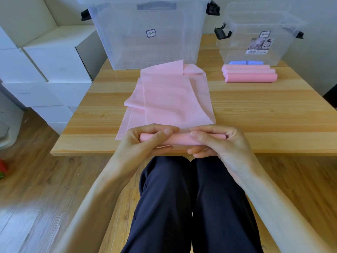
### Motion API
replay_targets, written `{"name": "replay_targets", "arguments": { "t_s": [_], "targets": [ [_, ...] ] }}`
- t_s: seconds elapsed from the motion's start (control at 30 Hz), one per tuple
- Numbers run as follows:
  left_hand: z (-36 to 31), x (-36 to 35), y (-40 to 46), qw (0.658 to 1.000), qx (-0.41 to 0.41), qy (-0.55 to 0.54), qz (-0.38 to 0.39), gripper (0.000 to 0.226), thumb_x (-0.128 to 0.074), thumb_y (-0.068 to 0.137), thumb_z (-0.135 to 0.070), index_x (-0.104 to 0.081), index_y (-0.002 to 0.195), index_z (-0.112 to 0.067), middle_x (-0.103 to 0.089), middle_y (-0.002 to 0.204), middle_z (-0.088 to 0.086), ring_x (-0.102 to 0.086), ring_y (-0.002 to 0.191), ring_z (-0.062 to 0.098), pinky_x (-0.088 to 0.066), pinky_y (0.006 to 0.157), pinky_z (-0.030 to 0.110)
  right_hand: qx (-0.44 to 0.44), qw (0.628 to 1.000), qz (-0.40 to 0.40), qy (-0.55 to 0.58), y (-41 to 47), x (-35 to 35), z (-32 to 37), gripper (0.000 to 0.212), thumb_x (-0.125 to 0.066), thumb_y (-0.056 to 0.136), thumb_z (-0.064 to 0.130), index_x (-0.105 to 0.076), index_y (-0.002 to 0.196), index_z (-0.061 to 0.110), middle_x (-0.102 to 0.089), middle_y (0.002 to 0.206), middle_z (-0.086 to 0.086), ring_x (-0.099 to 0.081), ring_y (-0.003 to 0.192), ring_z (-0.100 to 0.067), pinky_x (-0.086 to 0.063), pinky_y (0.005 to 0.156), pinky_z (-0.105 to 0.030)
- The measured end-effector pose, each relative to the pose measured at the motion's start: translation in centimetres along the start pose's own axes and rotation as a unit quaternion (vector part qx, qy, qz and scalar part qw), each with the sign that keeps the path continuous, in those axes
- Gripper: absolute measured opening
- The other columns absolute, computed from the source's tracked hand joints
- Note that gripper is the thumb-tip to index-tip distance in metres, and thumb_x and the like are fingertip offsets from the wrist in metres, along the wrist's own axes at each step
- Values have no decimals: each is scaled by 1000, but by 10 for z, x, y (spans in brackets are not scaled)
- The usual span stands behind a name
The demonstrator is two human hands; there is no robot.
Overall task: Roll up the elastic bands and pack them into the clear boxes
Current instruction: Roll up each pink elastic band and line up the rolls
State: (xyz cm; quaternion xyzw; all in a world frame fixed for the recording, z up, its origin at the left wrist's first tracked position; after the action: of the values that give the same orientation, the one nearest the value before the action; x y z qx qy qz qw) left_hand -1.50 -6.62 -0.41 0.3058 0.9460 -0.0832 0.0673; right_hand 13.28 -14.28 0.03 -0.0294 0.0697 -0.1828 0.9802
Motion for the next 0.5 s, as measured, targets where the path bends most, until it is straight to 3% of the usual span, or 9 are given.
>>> {"name": "replay_targets", "arguments": {
  "t_s": [0.13, 0.23, 0.4, 0.5],
  "targets": [
    [-2, 0, -1, 1000, -8, -10, -6, 23, -66, 77, -18, -76, 94, -7, -77, 97, 4, -73, 90, 13, -57, 71, 17, -14, 1000, 12, 2, -1, -2, -2, 21, -75, 70, 30, -81, 86, 17, -76, 82, -17, -75, 68, -28, -59, 56, -25],
    [-3, 5, -1, 999, -15, 11, -29, 22, -65, 80, -20, -76, 95, -8, -77, 96, 4, -74, 90, 13, -57, 69, 17, -11, 999, 35, -6, -2, -5, -2, 28, -78, 68, 20, -78, 96, 14, -76, 86, -16, -75, 76, -27, -61, 64, -28],
    [-3, 2, -2, 1000, -10, 15, -9, 27, -64, 82, -20, -75, 100, -3, -77, 101, 9, -73, 94, 15, -57, 73, 18, 2, 1000, 9, -28, 0, -1, 2, 15, -78, 73, 19, -79, 87, 15, -75, 78, -18, -74, 65, -26, -60, 57, -26],
    [-5, 1, -4, 999, -18, 32, -5, 23, -69, 76, -20, -77, 95, -10, -77, 98, 5, -74, 92, 15, -57, 74, 17, -7, 1000, -1, -18, 1, 0, 1, 15, -76, 74, 25, -79, 85, 16, -75, 80, -19, -73, 62, -26, -59, 55, -26]
  ]
}}
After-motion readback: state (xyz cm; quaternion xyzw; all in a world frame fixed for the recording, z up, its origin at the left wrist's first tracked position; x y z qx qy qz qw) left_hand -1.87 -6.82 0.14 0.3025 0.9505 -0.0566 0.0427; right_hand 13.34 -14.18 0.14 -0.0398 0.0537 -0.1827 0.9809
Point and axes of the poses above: each hand's wrist, its own y-axis towards the middle knuckle, its own x-axis out of the back of the hand, z = x × y, the point moved 9 cm from there along y, towards the middle knuckle
